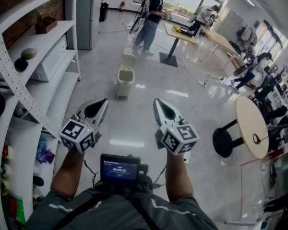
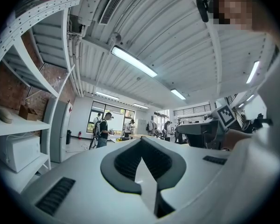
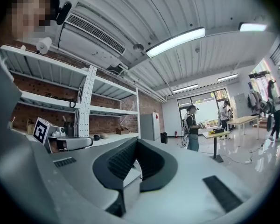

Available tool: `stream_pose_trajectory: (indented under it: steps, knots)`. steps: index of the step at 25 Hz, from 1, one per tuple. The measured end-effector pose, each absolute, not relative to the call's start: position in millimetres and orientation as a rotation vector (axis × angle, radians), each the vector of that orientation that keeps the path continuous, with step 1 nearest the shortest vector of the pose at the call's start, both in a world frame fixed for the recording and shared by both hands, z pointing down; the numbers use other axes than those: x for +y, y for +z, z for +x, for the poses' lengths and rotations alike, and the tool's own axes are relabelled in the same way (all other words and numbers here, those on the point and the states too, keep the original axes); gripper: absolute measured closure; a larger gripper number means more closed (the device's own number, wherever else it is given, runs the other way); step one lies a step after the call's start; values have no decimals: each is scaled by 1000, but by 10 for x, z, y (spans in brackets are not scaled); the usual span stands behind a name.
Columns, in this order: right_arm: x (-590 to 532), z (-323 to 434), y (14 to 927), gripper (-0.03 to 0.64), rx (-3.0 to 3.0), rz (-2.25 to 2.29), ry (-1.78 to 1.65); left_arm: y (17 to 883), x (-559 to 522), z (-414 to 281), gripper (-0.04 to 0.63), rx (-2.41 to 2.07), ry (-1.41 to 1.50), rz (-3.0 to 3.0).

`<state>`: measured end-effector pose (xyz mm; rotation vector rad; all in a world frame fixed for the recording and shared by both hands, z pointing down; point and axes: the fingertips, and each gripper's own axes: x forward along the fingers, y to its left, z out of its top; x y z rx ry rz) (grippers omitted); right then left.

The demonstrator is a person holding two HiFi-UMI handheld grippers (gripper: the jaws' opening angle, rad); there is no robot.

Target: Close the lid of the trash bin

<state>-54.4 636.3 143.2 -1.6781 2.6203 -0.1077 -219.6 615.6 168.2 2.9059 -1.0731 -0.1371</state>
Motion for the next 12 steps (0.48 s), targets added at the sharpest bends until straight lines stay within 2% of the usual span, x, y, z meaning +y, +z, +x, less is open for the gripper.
stream_pose_trajectory:
  steps: [12]
  knots:
    - [5684,-292,1602,606,2621,-1632,-126,1879,5575,-1991,601,-1113,-110,2882]
